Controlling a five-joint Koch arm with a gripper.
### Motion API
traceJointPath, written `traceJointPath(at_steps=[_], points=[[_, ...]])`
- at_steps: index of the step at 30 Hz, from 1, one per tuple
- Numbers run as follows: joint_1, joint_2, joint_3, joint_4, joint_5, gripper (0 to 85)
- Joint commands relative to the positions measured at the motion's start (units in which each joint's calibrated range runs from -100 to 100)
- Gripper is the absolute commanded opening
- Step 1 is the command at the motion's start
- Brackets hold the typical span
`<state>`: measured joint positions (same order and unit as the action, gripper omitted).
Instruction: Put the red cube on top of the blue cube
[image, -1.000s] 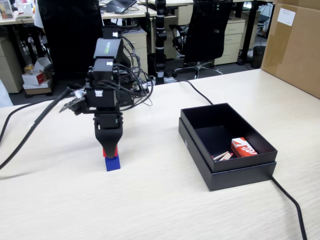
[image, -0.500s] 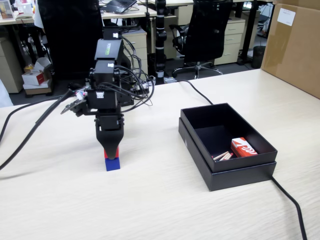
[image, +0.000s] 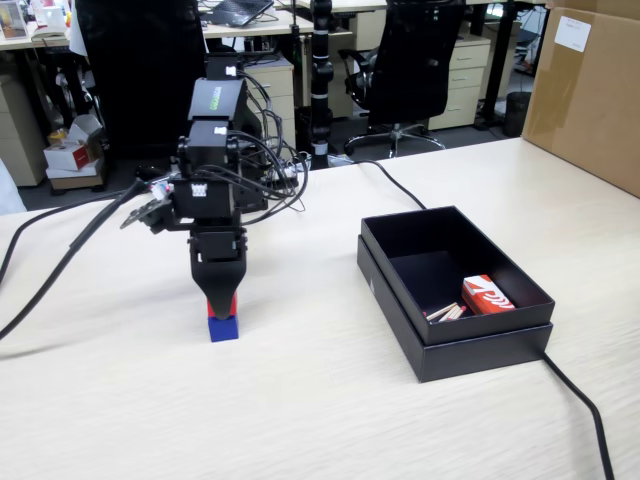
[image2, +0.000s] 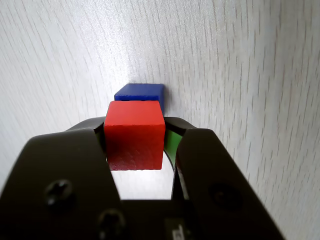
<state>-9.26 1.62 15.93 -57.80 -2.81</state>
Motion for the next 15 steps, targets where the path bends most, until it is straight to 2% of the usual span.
traceJointPath(at_steps=[1, 4, 8, 12, 15], points=[[-0.2, -0.87, 3.47, 2.21, 0.1, 13.8], [-0.2, -0.87, 3.47, 2.21, 0.1, 14.2], [-0.15, -0.87, 2.75, 2.12, -0.2, 33.2], [-0.1, -0.87, 2.48, 2.21, -0.44, 40.8], [-0.15, -0.87, 2.48, 2.21, -0.49, 42.0]])
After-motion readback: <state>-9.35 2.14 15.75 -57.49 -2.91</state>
